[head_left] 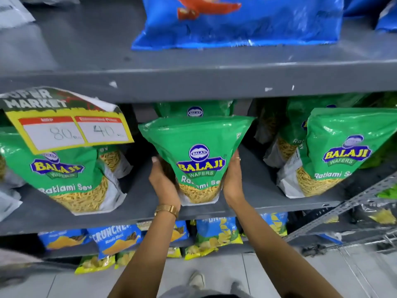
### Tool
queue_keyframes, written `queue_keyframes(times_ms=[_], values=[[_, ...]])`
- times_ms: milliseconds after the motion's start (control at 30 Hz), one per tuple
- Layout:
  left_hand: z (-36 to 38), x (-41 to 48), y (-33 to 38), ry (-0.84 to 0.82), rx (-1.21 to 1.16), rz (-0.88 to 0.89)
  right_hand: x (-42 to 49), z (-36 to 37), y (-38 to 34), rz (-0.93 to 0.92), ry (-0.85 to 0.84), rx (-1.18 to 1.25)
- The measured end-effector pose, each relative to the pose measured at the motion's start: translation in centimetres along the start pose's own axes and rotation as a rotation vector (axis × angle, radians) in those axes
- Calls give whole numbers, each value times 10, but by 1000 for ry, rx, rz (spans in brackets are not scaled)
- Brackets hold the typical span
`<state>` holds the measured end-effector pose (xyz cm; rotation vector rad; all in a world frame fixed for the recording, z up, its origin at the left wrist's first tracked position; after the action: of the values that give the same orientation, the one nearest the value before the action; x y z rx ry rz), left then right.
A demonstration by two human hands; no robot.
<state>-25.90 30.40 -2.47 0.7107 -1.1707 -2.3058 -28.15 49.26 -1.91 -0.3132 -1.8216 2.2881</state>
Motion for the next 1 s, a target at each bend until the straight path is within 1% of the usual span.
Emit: queue_keyframes(times_ms=[100,167,233,300,400,467,567,600,633,700,733,800,833,900,1000], values=[[-15,-29,11,92,141,281,-10,-14,-14,-227,-43,-53],[-18,-59,12,127,190,431,-18,-31,-20,-302,-71,-84],[-15,-90,10,127,225,568,-26,-55,-30,-355,-81,-76],[-1,-124,6,65,300,737,-33,-85,-46,-413,-106,-81],[32,-175,-10,-48,487,989,-42,-138,-75,-544,-126,-102],[61,-207,-29,-185,518,1053,-45,-180,-92,-625,-60,-106],[108,-241,-69,-442,528,1007,-39,-238,-113,-716,107,-93],[121,-244,-83,-488,533,941,-33,-254,-119,-729,166,-95],[133,-243,-97,-510,528,840,-26,-266,-121,-722,218,-92],[154,-232,-120,-474,503,603,-8,-277,-118,-614,280,-94],[164,-225,-129,-441,476,482,-1,-276,-114,-552,276,-114],[180,-210,-144,-398,413,298,6,-263,-106,-512,210,-215],[187,-202,-147,-387,391,253,10,-257,-100,-514,182,-255],[197,-189,-150,-377,343,196,23,-256,-91,-436,211,-229],[203,-179,-155,-339,278,83,44,-268,-72,-118,295,-2]])
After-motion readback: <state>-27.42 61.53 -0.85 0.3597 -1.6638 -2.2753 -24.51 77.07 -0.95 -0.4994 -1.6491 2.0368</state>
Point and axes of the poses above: each hand's wrist, its own x-axis towards the middle knuckle, its own z-axis out of the palm, y = z × x, the point moved 7 cm from there along x, towards the middle knuckle, and after that the axes turned 7 degrees about y, right-handed, at the moved point
